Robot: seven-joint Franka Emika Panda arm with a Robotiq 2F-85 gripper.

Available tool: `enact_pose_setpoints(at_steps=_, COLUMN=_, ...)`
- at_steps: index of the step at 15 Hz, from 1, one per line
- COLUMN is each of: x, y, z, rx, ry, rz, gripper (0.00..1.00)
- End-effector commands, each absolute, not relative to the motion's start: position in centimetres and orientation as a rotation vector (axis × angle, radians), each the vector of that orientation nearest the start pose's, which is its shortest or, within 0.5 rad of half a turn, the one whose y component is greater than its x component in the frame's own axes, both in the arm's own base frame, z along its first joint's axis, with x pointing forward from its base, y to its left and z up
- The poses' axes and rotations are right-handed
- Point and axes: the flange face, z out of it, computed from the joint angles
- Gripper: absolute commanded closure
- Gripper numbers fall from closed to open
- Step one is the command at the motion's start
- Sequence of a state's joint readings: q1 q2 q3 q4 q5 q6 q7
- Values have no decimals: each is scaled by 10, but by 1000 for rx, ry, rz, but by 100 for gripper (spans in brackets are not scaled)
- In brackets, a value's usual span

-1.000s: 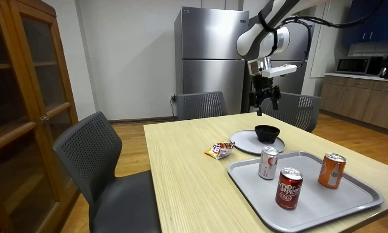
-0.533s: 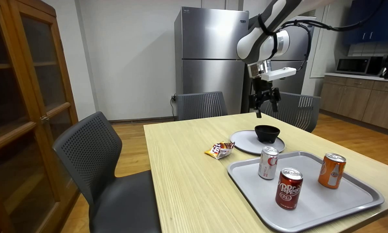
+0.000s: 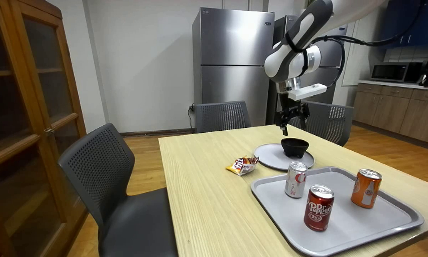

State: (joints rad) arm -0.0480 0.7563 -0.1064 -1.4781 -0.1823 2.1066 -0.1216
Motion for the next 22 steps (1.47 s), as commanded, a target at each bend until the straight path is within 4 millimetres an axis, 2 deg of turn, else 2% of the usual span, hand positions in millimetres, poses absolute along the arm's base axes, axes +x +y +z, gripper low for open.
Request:
enact_pose_setpoints(at_steps=1, x=712, y=-116, z=210, rx=-3345, ry=-116, rz=188, gripper=0)
enact_pose_setpoints(at_steps=10, x=736, y=-133, z=172, rx=-3340, ry=-117, rz=150, gripper=0)
enact_pose_setpoints(at_steps=16, x=752, y=-133, z=150, rx=-3329, ry=-120, rz=136, gripper=0)
enact_pose_setpoints(at_steps=22, x=763, y=-132, z=136, rx=-3326, ry=-122, rz=120, gripper=0)
